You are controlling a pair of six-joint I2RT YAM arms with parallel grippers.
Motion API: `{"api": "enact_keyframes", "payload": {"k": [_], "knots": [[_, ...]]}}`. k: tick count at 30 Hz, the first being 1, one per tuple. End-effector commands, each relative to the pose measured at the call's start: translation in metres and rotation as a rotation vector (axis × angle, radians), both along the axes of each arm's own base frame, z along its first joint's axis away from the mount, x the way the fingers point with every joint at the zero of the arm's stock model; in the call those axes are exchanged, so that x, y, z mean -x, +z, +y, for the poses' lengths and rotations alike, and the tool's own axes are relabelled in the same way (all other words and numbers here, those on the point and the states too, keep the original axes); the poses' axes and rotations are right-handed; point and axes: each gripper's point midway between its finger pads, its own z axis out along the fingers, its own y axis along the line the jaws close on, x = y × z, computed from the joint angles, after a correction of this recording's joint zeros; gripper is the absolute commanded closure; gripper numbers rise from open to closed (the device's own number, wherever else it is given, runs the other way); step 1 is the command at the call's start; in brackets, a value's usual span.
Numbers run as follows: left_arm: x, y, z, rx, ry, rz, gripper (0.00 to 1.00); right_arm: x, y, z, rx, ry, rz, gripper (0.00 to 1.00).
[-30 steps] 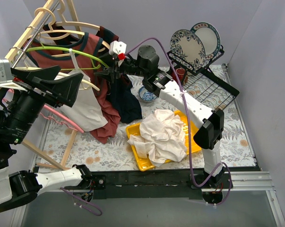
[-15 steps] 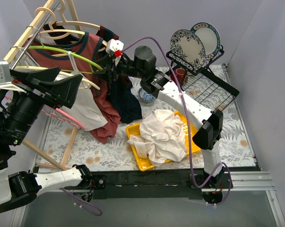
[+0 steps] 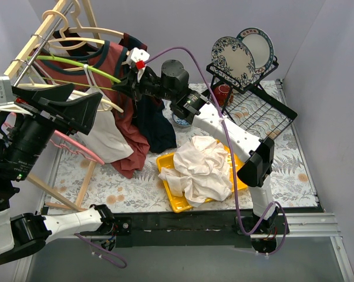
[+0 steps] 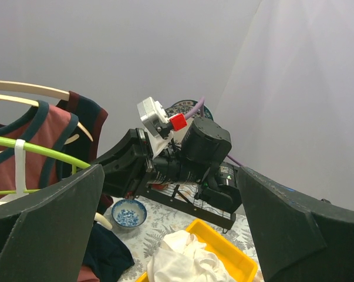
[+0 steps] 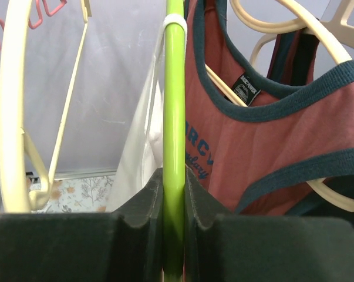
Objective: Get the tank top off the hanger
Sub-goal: Pick up the hanger from the clothesline.
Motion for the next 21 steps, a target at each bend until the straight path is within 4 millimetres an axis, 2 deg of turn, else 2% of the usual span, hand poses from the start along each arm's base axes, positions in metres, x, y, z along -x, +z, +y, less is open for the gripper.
{"api": "enact_keyframes", "payload": {"k": [1,5,9,14,17,21], "knots": [[0.003,0.006,0.005,0.01,0.002,-0.016,0.02,0.004,0.058,-0.011,-0.15,-0.021,-0.087,0.98],[0.005,0.011,0.004,0.008,-0.011,-0.021,0.02,0.011,0.085,-0.019,-0.222,-0.016,-0.128,0.99],[0.015,0.03,0.019,0.047,-0.004,-0.059,0.02,0.021,0.11,-0.026,-0.292,0.014,-0.166,0.99],[0.029,0.06,0.048,0.151,0.03,-0.13,0.02,0.027,0.13,-0.033,-0.345,0.016,-0.194,0.99],[0.036,0.069,0.062,0.196,0.049,-0.156,0.02,0.027,0.134,-0.037,-0.352,0.004,-0.193,0.99],[0.036,0.07,0.071,0.208,0.077,-0.16,0.02,0.03,0.127,-0.04,-0.332,0.004,-0.179,0.99]]}}
